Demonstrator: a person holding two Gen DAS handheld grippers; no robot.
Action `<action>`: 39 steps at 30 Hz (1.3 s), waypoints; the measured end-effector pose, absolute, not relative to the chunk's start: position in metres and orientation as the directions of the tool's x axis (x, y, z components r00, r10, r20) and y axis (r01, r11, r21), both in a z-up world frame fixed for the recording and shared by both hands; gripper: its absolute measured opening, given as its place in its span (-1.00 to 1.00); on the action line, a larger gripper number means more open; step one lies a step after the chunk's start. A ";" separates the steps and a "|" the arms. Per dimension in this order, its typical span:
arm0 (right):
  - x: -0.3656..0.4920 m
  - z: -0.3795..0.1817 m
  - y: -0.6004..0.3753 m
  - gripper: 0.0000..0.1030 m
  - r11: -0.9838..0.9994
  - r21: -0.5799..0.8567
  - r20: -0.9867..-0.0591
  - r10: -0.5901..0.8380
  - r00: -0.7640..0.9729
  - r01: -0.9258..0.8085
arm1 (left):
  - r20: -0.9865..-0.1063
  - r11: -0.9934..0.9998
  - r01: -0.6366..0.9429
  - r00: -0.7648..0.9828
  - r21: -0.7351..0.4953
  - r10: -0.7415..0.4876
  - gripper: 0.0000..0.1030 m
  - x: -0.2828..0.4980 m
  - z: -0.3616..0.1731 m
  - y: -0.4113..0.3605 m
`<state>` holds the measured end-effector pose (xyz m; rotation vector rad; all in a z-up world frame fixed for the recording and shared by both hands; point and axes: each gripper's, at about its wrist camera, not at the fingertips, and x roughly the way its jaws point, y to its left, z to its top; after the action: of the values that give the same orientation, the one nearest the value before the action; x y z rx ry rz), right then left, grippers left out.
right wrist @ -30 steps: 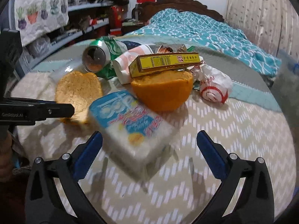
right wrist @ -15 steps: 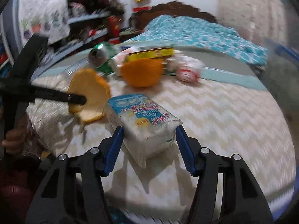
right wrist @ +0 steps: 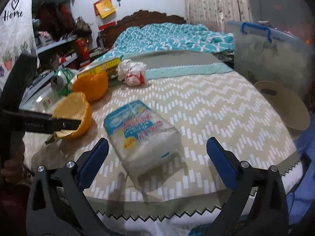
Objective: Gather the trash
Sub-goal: 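Carry both items to the beige bucket and open right tool over it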
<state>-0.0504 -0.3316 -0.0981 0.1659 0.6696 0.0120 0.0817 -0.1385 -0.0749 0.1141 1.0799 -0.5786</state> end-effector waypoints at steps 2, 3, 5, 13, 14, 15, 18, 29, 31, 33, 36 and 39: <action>-0.048 -0.102 -0.327 0.90 0.989 0.145 -0.620 0.073 0.782 0.022 | -0.858 0.851 0.498 0.353 -0.166 -0.374 -0.46 0.081 -0.075 -0.142; -0.048 -0.104 -0.325 0.74 0.991 0.130 -0.623 0.072 0.779 0.012 | -0.858 0.847 0.503 0.346 -0.172 -0.380 -0.60 0.081 -0.075 -0.142; -0.047 -0.106 -0.321 0.27 0.995 0.100 -0.633 0.063 0.771 0.001 | -0.856 0.841 0.505 0.329 -0.197 -0.398 -0.72 0.084 -0.074 -0.144; -0.064 -0.098 -0.386 0.24 0.963 0.141 -0.563 -0.113 0.819 0.229 | -0.865 0.744 0.634 0.232 -0.213 -0.445 -0.75 0.093 -0.069 -0.231; -0.066 -0.099 -0.404 0.24 0.947 0.160 -0.569 -0.142 0.810 0.278 | -0.865 0.727 0.653 0.219 -0.214 -0.451 -0.76 0.097 -0.070 -0.250; -0.068 -0.099 -0.420 0.24 0.930 0.180 -0.573 -0.165 0.803 0.320 | -0.865 0.715 0.666 0.211 -0.214 -0.455 -0.77 0.099 -0.070 -0.263; -0.075 -0.097 -0.468 0.25 0.869 0.235 -0.575 -0.237 0.783 0.435 | -0.864 0.653 0.718 0.146 -0.242 -0.481 -0.77 0.113 -0.070 -0.326; -0.066 -0.102 -0.582 0.59 0.677 0.303 -0.624 -0.392 0.676 0.671 | -0.856 0.582 0.761 0.069 -0.287 -0.512 0.16 0.139 -0.071 -0.509; -0.074 -0.100 -0.584 0.65 0.657 0.309 -0.608 -0.419 0.674 0.688 | -0.845 0.581 0.755 0.068 -0.304 -0.531 0.20 0.141 -0.066 -0.512; -0.081 -0.097 -0.581 0.67 0.646 0.309 -0.592 -0.445 0.673 0.698 | -0.827 0.576 0.742 0.051 -0.344 -0.559 0.35 0.144 -0.061 -0.506; -0.092 -0.094 -0.570 0.67 0.634 0.330 -0.563 -0.462 0.685 0.699 | -0.780 0.568 0.715 0.050 -0.408 -0.624 0.41 0.150 -0.047 -0.480; -0.079 -0.088 -0.553 0.62 0.694 0.318 -0.561 -0.412 0.718 0.646 | -0.740 0.549 0.704 0.050 -0.450 -0.671 0.41 0.149 -0.034 -0.458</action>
<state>-0.0786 -0.5528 -0.0882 0.5296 0.4775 -0.6162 0.1494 -0.4580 -0.0341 0.0369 1.1028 -1.0471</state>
